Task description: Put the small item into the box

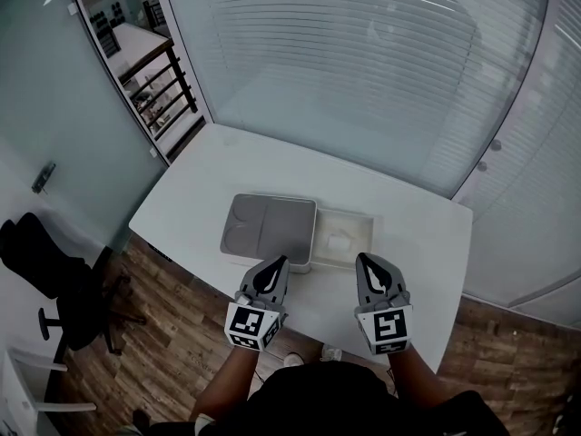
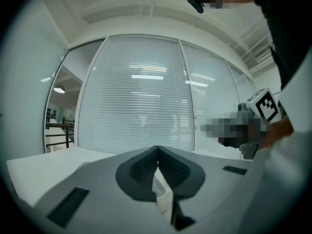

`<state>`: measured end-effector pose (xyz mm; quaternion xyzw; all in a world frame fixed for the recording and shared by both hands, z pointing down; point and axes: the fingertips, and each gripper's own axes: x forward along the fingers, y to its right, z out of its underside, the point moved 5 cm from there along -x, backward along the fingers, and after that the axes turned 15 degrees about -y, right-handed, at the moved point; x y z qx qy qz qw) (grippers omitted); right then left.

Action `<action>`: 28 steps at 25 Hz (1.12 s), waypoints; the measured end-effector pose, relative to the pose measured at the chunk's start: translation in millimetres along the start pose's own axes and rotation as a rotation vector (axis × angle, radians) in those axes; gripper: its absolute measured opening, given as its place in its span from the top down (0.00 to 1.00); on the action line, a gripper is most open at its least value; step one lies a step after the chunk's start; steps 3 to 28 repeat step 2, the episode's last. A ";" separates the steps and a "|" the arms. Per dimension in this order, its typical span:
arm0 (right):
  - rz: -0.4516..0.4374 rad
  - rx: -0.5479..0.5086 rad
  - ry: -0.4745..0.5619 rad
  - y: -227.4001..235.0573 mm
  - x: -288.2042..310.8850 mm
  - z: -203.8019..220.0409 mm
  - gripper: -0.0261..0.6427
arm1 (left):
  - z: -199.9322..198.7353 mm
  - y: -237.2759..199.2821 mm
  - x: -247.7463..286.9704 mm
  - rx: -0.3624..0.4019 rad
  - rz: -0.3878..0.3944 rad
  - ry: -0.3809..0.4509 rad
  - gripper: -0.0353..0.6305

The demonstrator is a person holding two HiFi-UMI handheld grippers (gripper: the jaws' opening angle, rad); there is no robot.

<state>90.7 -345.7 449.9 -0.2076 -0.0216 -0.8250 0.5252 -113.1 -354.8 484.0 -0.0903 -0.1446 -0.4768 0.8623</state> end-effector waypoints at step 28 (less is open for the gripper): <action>0.007 0.020 -0.002 3.0 3.2 8.6 0.96 | -2.9 1.0 -1.0 -0.010 0.002 0.009 0.93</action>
